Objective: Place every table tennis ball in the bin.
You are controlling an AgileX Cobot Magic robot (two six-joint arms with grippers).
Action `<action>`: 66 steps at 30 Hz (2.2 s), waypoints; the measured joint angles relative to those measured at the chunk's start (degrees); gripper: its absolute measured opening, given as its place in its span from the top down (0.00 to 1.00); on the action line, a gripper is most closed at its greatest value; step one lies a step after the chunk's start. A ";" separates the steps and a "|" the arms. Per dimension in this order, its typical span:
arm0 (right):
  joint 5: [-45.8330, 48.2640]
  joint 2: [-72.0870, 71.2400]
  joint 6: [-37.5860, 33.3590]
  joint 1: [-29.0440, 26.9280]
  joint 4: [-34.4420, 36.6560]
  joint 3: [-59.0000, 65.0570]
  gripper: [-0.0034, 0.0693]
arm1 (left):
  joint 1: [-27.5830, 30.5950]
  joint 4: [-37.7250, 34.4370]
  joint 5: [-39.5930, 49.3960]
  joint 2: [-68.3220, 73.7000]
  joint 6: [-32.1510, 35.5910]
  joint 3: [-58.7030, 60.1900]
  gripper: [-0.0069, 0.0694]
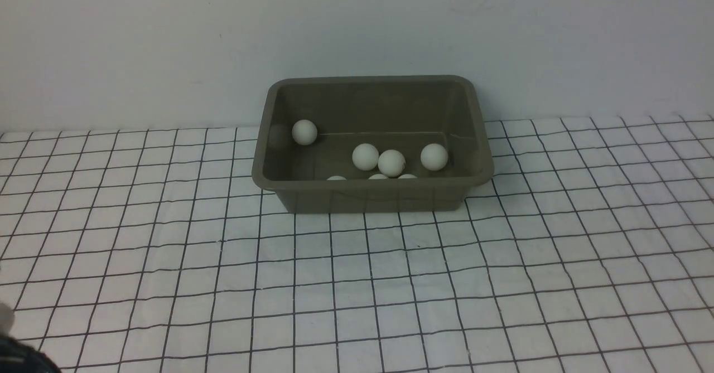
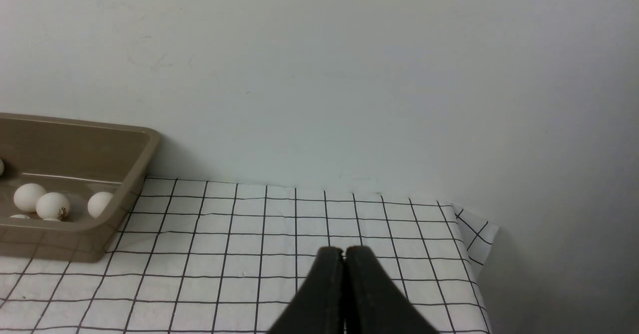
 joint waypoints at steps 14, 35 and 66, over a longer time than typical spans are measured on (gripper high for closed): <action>0.00 -0.05 0.00 0.00 -0.08 0.07 0.98 | 0.00 0.00 -5.59 -11.81 0.04 5.59 0.91; 0.00 -0.05 0.63 0.00 -0.03 0.07 0.98 | 0.00 6.84 5.30 -11.81 -7.63 5.59 0.91; 0.00 -0.05 0.63 0.00 -0.03 0.07 0.98 | 0.00 7.66 19.69 -11.81 -20.92 5.59 0.91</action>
